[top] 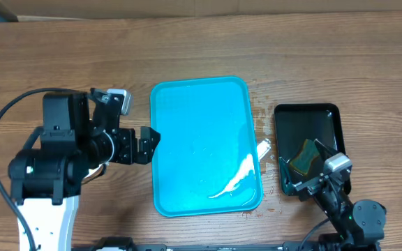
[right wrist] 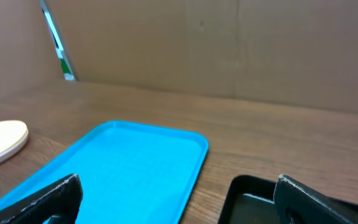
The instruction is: Clean dirty plates on tray and stack at the side
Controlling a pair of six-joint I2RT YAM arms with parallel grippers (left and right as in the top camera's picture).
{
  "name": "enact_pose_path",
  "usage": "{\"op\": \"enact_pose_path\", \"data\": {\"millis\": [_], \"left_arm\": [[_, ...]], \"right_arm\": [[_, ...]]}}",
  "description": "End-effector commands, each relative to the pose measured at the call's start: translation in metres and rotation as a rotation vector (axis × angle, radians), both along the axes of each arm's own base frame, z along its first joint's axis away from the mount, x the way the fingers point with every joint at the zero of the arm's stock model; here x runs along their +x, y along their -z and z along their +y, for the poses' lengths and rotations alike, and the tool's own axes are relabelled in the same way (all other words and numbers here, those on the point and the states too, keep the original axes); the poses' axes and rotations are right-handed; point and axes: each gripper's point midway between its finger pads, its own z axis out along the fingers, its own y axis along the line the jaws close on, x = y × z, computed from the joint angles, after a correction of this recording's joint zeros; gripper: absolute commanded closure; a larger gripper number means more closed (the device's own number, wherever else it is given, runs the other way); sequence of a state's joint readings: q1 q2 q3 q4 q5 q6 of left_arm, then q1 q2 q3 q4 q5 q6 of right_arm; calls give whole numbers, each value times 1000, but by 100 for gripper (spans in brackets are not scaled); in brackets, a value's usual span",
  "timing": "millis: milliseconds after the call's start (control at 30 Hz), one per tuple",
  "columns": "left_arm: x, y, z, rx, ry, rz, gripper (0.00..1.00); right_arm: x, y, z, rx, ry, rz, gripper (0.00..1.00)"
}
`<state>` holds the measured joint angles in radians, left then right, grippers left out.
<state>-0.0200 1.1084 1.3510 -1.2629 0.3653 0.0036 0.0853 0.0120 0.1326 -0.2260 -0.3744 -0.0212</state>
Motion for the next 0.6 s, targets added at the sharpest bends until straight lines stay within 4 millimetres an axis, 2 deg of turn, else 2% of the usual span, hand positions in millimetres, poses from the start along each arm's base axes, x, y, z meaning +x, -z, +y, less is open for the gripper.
{"op": "enact_pose_path", "data": {"millis": [0,100,267,367,567], "left_arm": [[6,3,0,11,14,9,0],[10,8,0,11,14,33,0],[17,20,-1,12,15,83,0],[21,28,-1,12,15,113,0],[29,45,-1,13,15,179,0]], "right_arm": [[3,6,3,-1,-19,-45,0],[8,5,3,3,-13,-114,0],[9,7,1,3,0,-102,0],[9,18,1,-1,0,-57,0],[9,17,1,-1,1,-58,0]]}}
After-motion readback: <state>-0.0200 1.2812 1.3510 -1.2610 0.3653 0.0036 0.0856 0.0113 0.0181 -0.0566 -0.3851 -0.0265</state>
